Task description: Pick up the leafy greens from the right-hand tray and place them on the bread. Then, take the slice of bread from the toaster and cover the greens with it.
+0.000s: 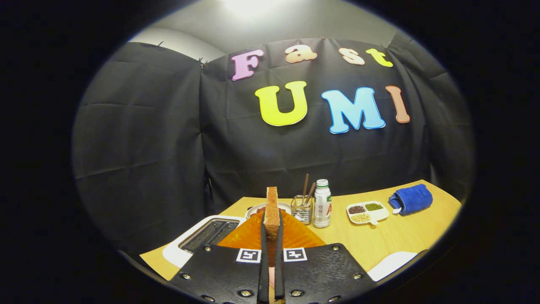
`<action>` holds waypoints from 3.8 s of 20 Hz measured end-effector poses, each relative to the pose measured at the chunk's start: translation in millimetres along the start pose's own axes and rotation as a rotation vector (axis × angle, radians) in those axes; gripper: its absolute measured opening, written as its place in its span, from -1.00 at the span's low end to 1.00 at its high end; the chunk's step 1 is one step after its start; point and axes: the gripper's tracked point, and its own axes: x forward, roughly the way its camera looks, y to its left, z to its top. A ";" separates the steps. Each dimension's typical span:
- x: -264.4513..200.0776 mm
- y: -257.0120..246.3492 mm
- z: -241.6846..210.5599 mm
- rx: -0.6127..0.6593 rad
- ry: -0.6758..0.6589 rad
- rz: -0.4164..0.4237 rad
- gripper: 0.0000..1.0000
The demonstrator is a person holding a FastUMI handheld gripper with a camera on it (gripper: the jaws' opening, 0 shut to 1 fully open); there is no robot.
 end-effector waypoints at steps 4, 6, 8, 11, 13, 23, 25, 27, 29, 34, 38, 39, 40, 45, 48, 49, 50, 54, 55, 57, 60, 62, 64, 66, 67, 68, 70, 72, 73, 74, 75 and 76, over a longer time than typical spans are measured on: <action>-4.3 -12.3 -40.4 0.007 0.047 0.040 -0.89; -3.3 -21.8 -54.3 0.009 0.073 0.041 -0.90; -1.5 -29.5 -62.2 0.016 0.089 0.038 -0.90; 0.3 -39.4 -71.4 0.020 0.106 0.029 -0.90; 3.5 -41.7 -77.4 0.028 0.122 0.032 -0.89; 4.9 -9.5 -95.3 0.025 0.140 0.113 -0.89; 9.4 -7.1 -99.8 0.020 0.144 0.121 -0.89; 14.9 -10.7 -110.1 0.011 0.178 0.118 -0.90; 21.0 -18.2 -120.1 0.009 0.210 0.105 -0.87; 28.8 -35.5 -119.2 0.025 0.224 0.093 -0.82; 35.7 -52.6 -124.4 0.011 0.255 0.086 -0.74; 36.9 -58.0 -124.7 -0.001 0.260 0.085 -0.73; 37.4 -62.3 -125.9 -0.007 0.268 0.085 -0.64; 42.0 -73.4 -131.5 0.003 0.294 0.108 -0.61; 44.6 -81.6 -136.2 0.009 0.307 0.105 -0.56; 44.5 -83.8 -137.8 -0.003 0.306 0.100 -0.56; 45.4 -86.7 -138.3 -0.029 0.303 0.093 -0.51; 48.4 -96.7 -134.8 -0.073 0.276 0.059 -0.43; 49.1 -101.9 -133.6 -0.102 0.265 0.039 -0.17; 51.0 -106.7 -137.7 -0.115 0.269 0.027 -0.14; 51.7 -112.6 -135.8 -0.122 0.266 0.010 -0.13; 50.2 -116.1 -128.7 -0.111 0.247 0.012 -0.13; 45.0 -121.2 -114.7 -0.092 0.212 0.011 -0.13; 39.8 -124.7 -99.8 -0.065 0.177 0.017 -0.13; 36.1 -126.8 -91.2 -0.059 0.159 0.019 -0.13; 30.9 -130.5 -81.9 -0.061 0.140 0.019 -0.13; 19.9 -140.9 -60.7 -0.052 0.078 0.020 -0.13; 11.0 -160.8 -42.6 -0.052 0.018 0.003 -0.13; 7.9 -175.8 -38.1 -0.048 0.001 -0.014 -0.13; 3.0 -187.8 -33.2 -0.031 -0.011 -0.014 -0.13; -1.6 -198.5 -27.9 -0.006 -0.021 -0.011 -0.13; -7.5 -213.1 -21.7 0.014 -0.032 -0.019 -0.13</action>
